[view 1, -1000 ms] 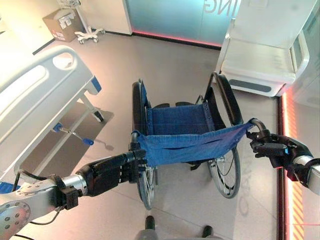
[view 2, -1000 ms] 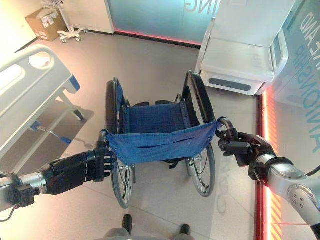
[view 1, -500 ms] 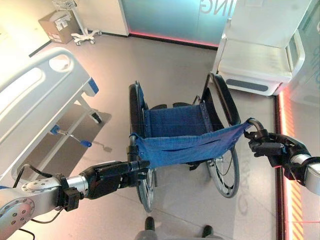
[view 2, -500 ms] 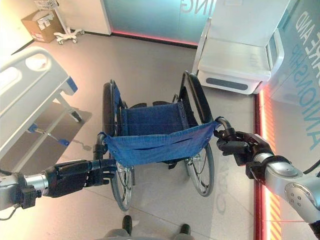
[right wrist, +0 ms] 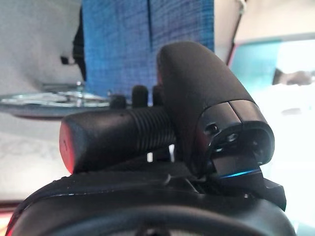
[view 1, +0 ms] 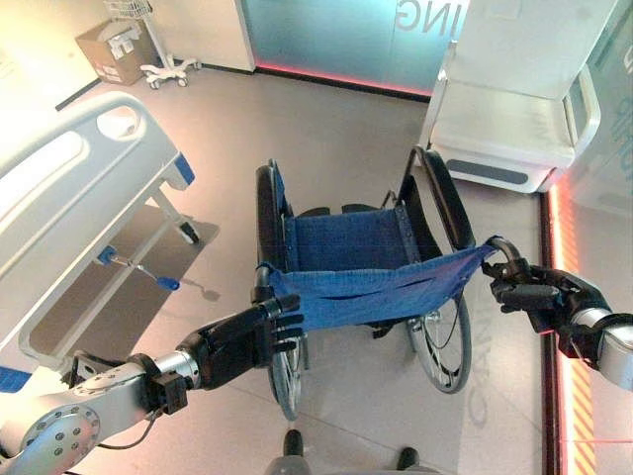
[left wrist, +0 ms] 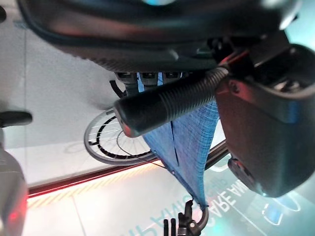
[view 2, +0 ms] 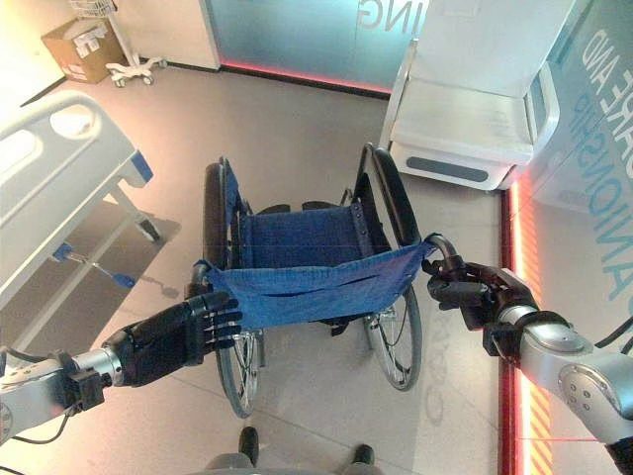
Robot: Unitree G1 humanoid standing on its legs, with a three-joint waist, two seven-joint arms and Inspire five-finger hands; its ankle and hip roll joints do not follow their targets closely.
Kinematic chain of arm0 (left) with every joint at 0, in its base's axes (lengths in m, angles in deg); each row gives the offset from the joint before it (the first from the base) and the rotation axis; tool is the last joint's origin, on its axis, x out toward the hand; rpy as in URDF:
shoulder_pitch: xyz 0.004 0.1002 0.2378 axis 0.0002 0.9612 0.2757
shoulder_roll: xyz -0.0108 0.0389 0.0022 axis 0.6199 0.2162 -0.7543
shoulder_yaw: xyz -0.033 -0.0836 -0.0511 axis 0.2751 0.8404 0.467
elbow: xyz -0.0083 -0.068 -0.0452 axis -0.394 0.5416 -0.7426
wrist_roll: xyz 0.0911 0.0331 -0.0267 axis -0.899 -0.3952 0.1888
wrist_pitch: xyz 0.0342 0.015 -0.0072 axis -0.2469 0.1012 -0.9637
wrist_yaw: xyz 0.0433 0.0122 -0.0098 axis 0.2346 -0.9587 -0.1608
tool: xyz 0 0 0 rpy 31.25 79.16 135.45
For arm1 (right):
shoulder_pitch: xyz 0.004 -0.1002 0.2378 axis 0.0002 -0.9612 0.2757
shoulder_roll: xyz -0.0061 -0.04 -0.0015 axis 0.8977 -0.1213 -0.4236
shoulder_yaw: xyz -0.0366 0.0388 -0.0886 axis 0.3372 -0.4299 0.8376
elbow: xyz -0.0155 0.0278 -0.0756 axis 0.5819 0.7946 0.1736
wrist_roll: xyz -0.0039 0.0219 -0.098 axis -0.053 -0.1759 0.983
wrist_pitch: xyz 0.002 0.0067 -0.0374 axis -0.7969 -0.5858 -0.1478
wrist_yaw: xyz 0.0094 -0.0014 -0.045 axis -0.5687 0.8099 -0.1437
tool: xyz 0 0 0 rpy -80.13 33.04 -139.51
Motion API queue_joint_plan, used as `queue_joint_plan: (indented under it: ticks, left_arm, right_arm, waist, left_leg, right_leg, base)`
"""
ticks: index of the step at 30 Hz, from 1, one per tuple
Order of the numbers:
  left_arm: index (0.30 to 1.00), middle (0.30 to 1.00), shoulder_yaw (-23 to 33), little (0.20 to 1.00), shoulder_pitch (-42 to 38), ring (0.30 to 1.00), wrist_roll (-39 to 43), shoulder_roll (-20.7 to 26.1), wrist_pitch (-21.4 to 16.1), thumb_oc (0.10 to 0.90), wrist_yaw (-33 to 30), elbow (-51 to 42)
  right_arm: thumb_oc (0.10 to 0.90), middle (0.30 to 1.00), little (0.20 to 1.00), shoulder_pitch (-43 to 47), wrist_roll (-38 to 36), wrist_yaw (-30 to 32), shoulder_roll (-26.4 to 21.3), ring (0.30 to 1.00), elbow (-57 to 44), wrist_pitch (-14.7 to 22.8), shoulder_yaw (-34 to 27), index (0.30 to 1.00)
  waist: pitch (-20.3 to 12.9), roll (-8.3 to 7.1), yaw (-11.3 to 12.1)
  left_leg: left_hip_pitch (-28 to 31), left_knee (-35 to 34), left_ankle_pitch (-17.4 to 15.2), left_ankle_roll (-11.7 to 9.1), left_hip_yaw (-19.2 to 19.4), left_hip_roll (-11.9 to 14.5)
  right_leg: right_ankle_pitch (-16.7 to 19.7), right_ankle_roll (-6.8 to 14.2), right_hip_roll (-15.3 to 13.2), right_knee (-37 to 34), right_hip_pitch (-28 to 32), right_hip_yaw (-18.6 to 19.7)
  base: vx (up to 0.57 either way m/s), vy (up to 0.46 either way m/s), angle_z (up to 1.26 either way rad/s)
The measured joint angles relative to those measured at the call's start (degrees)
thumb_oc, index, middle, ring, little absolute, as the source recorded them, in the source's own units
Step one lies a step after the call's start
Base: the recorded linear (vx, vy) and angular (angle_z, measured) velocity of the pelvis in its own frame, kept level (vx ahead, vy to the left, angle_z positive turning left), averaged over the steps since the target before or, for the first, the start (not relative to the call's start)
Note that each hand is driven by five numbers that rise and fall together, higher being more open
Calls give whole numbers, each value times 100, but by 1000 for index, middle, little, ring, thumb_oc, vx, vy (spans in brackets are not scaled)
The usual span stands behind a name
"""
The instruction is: Push the wheelchair next to the bed
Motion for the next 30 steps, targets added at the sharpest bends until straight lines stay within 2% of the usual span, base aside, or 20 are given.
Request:
queue_joint_plan:
  ticks: [1, 2, 14, 30]
  left_arm:
    - [528, 528, 0, 528, 0, 528, -3, -19, -22, 552, -44, 0]
    - [300, 300, 0, 300, 0, 300, -5, -28, -57, 400, -84, 0]
    - [300, 300, 0, 300, 3, 300, -16, -260, -218, 400, -342, 2]
    - [300, 300, 0, 300, 3, 300, -2, -312, -240, 400, -486, -25]
  right_arm:
    - [400, 300, 300, 26, -1, 30, 16, 300, 0, 0, 48, 300]
    - [400, 300, 300, 28, -1, 34, 63, 300, 0, 0, 52, 300]
    - [400, 300, 300, 50, -2, 69, 251, 300, -8, 0, 66, 300]
    - [400, 300, 300, 98, -1, 87, 265, 300, -8, 0, 113, 300]
  waist:
    - [0, -22, -7]
    - [7, -42, -7]
    - [17, -124, -19]
    - [17, -129, -28]
  left_leg:
    - [6, 0, 0, 0, 2, 0]
    - [12, 0, 0, 0, 4, 0]
    - [30, -17, 0, 0, 16, 0]
    - [38, -17, 2, -4, 24, 14]
  right_leg:
    - [0, 0, 0, 0, 0, 9]
    - [0, 0, 1, 0, 0, 29]
    - [0, 0, 3, -1, -12, 82]
    - [0, -1, 24, -4, -16, 76]
  base:
    - [0, 0, 0]
    - [1, -5, -3]
    - [-1, -6, -1]
    - [12, -59, 0]
